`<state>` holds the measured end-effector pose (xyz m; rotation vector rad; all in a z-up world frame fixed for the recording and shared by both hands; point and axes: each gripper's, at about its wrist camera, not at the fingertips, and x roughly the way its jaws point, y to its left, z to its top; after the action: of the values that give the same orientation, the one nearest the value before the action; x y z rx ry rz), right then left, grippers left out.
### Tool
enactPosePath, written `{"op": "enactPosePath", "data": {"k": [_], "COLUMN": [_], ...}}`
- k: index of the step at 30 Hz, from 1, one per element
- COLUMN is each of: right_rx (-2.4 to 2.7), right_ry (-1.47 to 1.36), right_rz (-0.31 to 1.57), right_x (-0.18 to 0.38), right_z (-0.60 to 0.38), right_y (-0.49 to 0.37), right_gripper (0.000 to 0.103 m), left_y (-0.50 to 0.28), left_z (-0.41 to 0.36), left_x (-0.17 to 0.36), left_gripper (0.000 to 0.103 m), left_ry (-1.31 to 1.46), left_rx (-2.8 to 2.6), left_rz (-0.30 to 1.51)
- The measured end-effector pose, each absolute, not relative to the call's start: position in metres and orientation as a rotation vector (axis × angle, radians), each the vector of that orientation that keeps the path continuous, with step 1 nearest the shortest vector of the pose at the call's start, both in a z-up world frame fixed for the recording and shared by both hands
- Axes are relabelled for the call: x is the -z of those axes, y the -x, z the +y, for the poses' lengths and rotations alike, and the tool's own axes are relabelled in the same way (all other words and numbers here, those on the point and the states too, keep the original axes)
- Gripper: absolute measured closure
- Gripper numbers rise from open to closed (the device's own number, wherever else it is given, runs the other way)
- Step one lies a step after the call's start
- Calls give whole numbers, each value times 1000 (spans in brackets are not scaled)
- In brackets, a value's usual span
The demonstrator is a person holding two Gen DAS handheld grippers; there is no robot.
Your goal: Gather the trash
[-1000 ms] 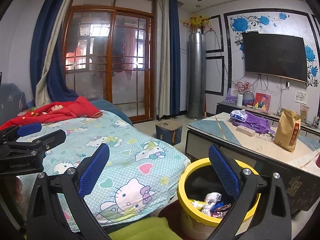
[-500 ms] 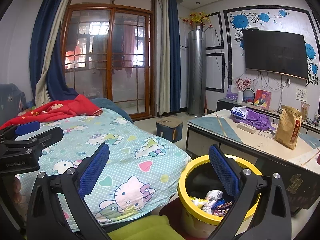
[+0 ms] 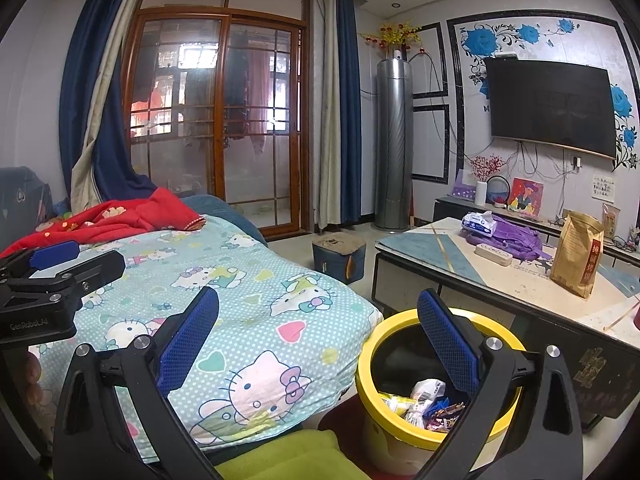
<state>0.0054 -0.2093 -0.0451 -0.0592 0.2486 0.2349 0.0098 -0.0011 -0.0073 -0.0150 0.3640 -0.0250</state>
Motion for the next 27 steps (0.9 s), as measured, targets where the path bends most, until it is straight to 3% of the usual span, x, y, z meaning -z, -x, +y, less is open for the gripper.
{"op": "enactPosePath", "data": {"k": [27], "right_rx": [-235], "right_ry": [59], "right_rz": [251], "right_x": [46], "right_z": [-210], "right_y": [-6], "right_gripper": [6], "left_y": [-11], "left_z": [-5], "left_x": [5], "left_gripper": [11], "left_ry": [12], "left_rx": [19], "left_rz": [370]}}
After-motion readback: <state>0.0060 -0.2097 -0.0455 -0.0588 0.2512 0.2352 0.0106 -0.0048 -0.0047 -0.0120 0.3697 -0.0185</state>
